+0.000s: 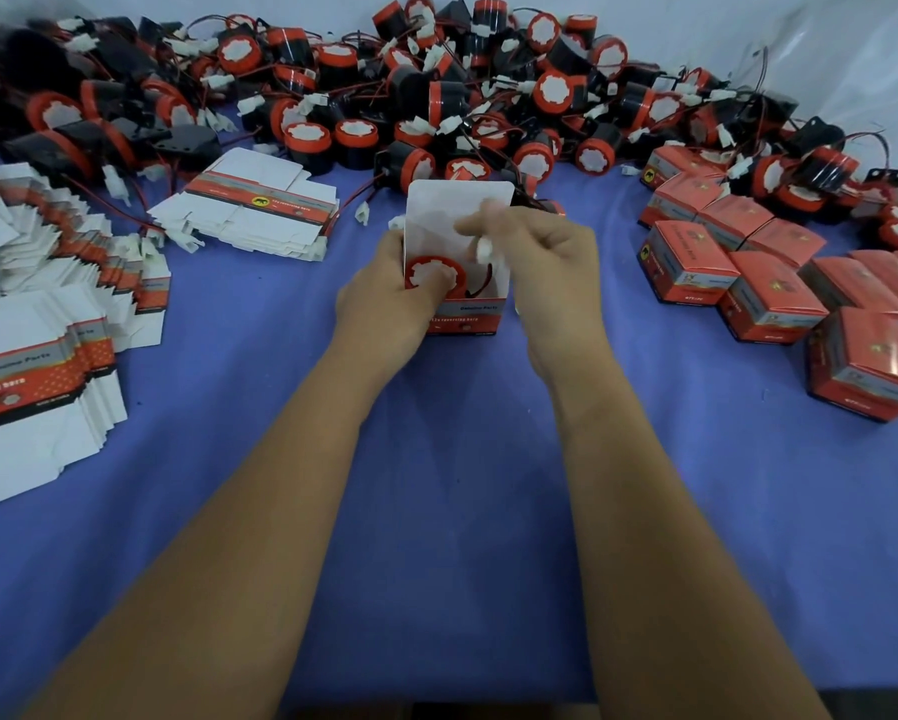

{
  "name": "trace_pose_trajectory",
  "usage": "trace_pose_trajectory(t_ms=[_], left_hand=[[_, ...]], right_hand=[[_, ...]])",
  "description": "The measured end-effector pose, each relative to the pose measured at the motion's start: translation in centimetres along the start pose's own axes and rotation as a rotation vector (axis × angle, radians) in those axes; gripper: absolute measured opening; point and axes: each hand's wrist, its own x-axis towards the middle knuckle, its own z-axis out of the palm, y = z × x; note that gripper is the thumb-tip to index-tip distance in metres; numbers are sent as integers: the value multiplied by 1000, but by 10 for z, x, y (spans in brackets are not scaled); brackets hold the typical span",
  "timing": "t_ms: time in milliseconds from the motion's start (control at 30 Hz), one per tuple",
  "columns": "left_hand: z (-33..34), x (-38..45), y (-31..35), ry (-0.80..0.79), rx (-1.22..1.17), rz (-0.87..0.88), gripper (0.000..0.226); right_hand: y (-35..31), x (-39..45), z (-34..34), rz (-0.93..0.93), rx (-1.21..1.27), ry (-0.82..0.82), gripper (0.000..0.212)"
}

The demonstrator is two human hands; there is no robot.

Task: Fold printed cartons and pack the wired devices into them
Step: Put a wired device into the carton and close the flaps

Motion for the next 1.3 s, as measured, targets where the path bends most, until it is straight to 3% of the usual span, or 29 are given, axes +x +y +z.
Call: trace_pose_trajectory(t_ms=[67, 200, 300, 367, 567, 767, 867, 967, 1067, 1167, 1300], left_hand=[[0, -1, 1, -9, -1, 19, 55], [0, -1, 1, 0, -2, 25, 55], [0, -1, 0, 8, -6, 18, 53], [-1, 0, -1, 20, -5, 12, 52], [-2, 0, -3, 43, -32, 2, 48], [0, -1, -1, 51, -25, 6, 40], [1, -2, 3, 46, -30, -36, 45], [-1, 0, 8, 31, -58, -56, 59], [-4, 0, 8, 3, -125, -134, 86], [-5, 0, 11, 24, -422, -235, 59], [-7, 3, 8, -8, -446, -192, 39]], right_hand=[[5, 0, 4, -80, -147, 38, 12], [22, 2, 1, -191, -461, 94, 24], [27, 1, -2, -311, -751, 97, 26], [28, 2, -3, -392, -813, 114, 24], [29, 3, -5, -343, -644, 13, 10], [23, -2, -2, -238, -425, -57, 33], [25, -6, -1, -120, -309, -121, 32], [25, -7, -2, 58, -42, -124, 27], [28, -7, -2, 47, -149, -132, 29], [33, -7, 0, -30, -326, -154, 30], [34, -12, 2, -35, -296, -149, 30]])
